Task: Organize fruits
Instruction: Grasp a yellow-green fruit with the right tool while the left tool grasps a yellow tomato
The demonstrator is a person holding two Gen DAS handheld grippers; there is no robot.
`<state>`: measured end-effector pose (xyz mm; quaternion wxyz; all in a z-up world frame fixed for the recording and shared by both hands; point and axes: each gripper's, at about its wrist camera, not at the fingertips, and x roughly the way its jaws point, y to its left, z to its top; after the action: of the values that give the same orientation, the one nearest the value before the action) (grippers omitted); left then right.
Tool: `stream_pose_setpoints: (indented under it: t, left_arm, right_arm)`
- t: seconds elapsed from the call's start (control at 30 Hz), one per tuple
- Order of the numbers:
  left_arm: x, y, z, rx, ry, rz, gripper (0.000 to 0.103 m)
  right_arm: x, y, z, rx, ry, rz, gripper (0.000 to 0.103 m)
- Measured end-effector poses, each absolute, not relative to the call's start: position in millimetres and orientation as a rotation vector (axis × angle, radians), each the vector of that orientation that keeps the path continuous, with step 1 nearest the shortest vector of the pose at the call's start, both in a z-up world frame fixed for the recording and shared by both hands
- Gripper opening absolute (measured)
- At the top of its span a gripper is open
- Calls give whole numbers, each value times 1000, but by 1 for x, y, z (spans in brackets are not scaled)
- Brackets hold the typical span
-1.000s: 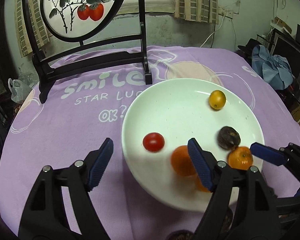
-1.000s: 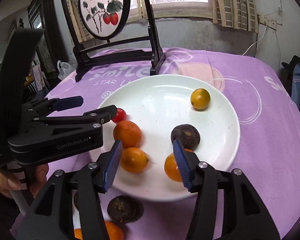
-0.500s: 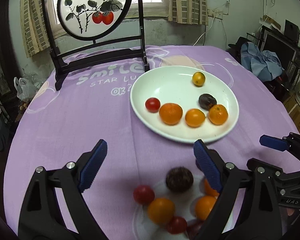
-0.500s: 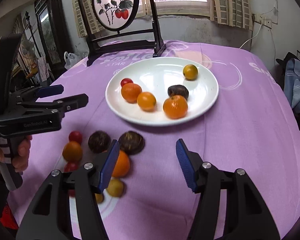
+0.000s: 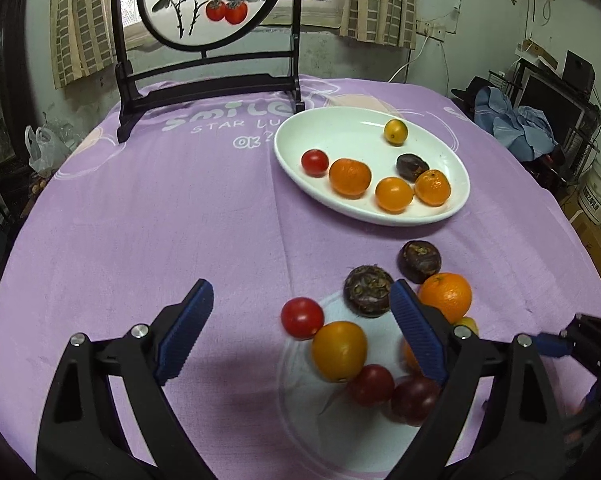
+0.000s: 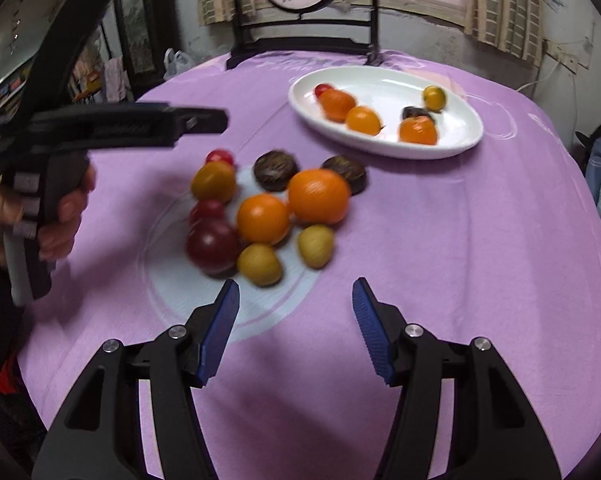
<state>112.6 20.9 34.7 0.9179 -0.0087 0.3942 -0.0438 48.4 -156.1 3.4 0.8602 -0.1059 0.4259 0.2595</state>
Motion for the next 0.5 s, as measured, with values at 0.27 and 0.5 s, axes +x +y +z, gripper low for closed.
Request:
stream_pose_setpoints:
  t: [0.27,0.5]
  left_arm:
    - [112,41,25,-57,820,-91,91]
    - [112,49,25,-105,851,-108,91]
  right_arm:
    - [58,-127,-12,-268,938,556,49]
    - [67,-112,-16,-306,924,583,42]
